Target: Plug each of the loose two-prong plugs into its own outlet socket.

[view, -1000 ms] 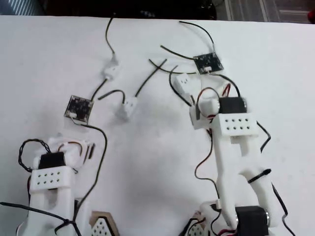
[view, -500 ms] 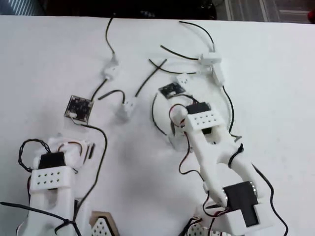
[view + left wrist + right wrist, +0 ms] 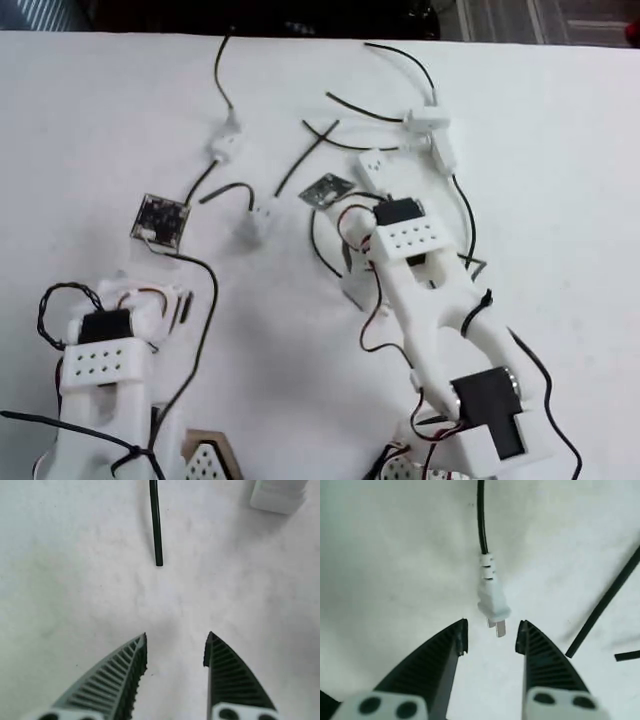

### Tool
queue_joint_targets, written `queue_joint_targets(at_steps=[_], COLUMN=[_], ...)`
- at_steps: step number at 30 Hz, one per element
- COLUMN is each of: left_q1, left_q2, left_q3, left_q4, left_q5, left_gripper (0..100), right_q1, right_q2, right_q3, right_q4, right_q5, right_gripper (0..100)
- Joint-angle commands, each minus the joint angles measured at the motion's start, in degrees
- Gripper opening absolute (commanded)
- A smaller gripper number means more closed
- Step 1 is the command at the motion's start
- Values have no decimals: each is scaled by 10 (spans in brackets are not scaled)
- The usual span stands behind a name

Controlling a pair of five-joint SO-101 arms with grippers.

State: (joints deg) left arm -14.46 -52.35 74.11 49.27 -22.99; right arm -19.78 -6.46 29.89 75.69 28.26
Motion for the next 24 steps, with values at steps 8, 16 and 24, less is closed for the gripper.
queue_joint_targets(at_steps=[8,16,24], left_q1=[-1,-1,-1], left_q2=[-11,-11,-11], left_q3=[6,6,6], left_q4=[-9,-10,-10], left_q5=[-6,-6,-6], left_gripper=[192,192,192], right_q1=[-11,5,9], right_q2=[117,216,241], right_q3=[-106,-207,-221], right_q4=[6,93,95], right_q5=[6,6,6], right_gripper=[149,148,66])
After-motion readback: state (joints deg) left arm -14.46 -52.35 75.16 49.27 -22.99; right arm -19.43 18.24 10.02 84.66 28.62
